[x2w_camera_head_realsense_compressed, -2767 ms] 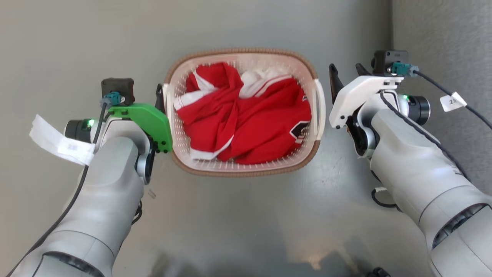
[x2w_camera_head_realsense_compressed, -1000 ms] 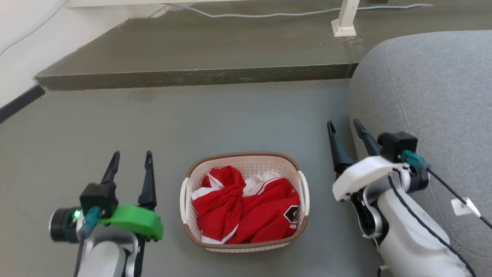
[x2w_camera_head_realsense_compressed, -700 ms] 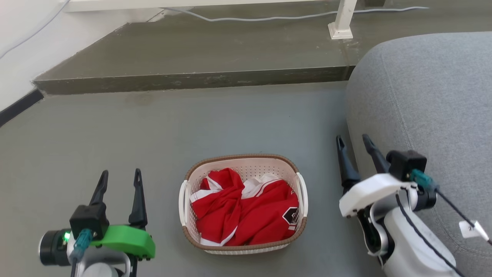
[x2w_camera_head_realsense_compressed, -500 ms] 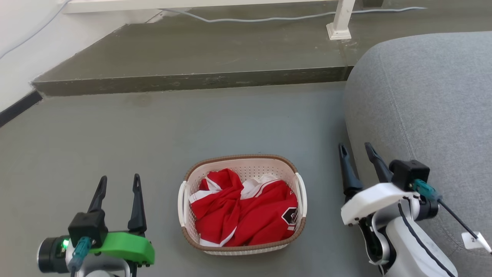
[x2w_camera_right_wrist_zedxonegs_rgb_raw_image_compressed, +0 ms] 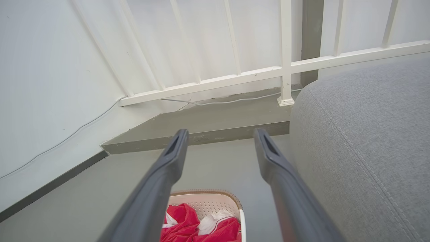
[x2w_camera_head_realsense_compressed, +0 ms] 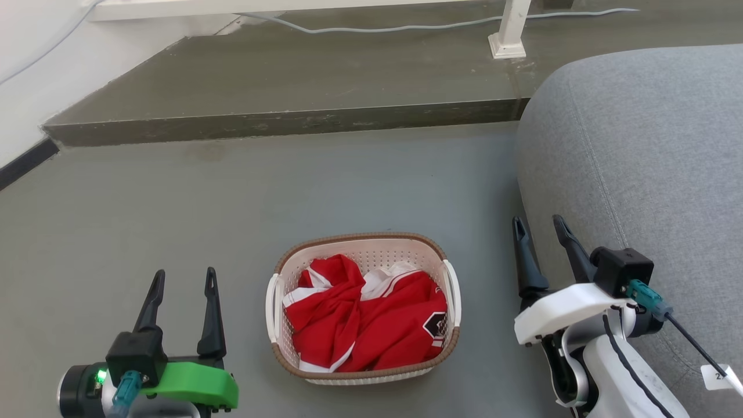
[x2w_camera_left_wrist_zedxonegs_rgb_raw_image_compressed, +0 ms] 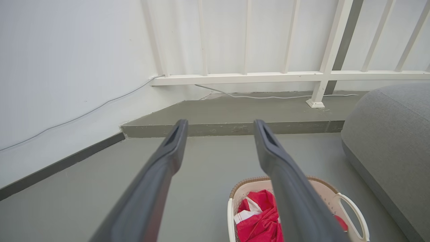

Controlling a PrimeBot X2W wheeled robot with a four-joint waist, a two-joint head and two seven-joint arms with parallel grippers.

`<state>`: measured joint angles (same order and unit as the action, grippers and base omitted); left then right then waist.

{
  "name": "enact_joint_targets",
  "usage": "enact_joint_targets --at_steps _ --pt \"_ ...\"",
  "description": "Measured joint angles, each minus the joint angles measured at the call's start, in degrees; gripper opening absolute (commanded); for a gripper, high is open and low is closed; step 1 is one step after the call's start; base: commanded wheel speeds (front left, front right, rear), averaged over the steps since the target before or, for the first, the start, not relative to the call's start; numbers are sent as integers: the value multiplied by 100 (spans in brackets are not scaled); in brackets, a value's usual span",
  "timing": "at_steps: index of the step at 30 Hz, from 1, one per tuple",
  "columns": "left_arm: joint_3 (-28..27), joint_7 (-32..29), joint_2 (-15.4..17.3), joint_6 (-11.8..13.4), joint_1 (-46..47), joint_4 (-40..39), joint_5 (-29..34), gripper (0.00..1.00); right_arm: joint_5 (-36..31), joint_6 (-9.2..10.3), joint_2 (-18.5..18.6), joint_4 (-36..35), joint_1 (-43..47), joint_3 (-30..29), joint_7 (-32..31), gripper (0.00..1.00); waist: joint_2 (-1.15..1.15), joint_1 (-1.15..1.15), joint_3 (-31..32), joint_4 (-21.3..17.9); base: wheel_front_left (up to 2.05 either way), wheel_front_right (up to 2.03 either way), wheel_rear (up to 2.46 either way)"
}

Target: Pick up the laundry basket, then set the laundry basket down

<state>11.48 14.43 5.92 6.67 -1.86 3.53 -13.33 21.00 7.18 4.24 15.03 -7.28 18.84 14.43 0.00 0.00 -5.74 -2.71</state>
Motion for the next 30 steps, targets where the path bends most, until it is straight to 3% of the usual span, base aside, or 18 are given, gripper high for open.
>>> enact_joint_targets --at_steps 21,22,30 --pt "-53 0 -82 0 -187 -269 152 100 -159 0 -66 -313 250 -177 0 100 0 0 -44 20 0 0 0" --pt "-53 -1 -82 0 -196 -282 154 0 -177 0 -67 -322 270 -186 0 0 0 0 -47 23 0 0 0" --pt "31 -26 -156 -13 -250 -10 36 0 -69 -22 -77 -54 553 -163 -3 0 0 0 -47 26 0 0 0"
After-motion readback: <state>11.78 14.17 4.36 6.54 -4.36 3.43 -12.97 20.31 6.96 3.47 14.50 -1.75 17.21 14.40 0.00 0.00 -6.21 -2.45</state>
